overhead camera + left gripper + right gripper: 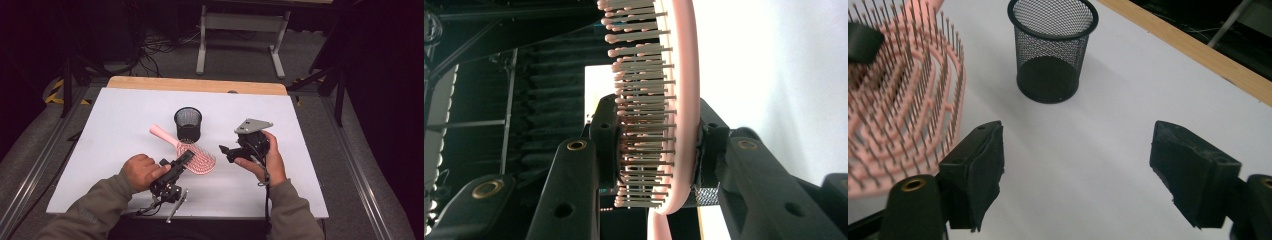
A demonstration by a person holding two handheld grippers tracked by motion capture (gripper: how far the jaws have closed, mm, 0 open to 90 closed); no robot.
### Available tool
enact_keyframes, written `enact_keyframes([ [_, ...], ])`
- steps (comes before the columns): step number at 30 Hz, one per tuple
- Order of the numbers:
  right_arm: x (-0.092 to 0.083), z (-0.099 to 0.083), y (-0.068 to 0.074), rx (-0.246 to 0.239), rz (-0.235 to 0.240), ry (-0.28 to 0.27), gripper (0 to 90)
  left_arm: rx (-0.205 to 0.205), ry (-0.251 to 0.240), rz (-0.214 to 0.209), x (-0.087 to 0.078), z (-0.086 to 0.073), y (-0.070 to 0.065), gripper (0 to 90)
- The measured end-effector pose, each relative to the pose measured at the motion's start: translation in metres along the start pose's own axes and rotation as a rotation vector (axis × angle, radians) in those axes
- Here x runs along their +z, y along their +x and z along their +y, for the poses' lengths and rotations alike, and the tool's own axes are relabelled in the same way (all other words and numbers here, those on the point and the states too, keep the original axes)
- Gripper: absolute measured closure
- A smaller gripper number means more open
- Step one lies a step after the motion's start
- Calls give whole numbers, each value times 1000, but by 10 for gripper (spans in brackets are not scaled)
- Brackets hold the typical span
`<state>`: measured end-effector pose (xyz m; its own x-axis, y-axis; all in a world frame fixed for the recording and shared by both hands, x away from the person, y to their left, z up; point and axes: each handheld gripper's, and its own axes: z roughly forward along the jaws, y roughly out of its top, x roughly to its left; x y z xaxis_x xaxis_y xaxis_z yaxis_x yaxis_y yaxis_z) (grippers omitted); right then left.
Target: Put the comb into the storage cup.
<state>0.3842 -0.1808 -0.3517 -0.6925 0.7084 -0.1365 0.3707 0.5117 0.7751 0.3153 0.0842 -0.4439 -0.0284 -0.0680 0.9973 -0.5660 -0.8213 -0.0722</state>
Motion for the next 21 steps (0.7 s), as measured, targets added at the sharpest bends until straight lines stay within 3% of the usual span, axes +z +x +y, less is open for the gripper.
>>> enact_keyframes([
  [9,-3,-44,-4,5,-37,-114,181,-64,21,12,0,-6,2,640],
  [10,-4,-49,-4,6,-50,-132,181,-56,25,17,0,-6,4,640],
  [11,-5,-53,-5,16,-58,-145,172,-78,28,14,0,-7,4,640],
  [12,-6,-56,-6,22,-69,-156,151,-64,37,17,0,-7,5,640],
  [18,-12,-72,-13,52,-122,-181,154,-124,36,12,0,-11,9,640],
  [21,-14,-75,-16,61,-128,-187,154,-181,34,-4,0,-13,11,640],
])
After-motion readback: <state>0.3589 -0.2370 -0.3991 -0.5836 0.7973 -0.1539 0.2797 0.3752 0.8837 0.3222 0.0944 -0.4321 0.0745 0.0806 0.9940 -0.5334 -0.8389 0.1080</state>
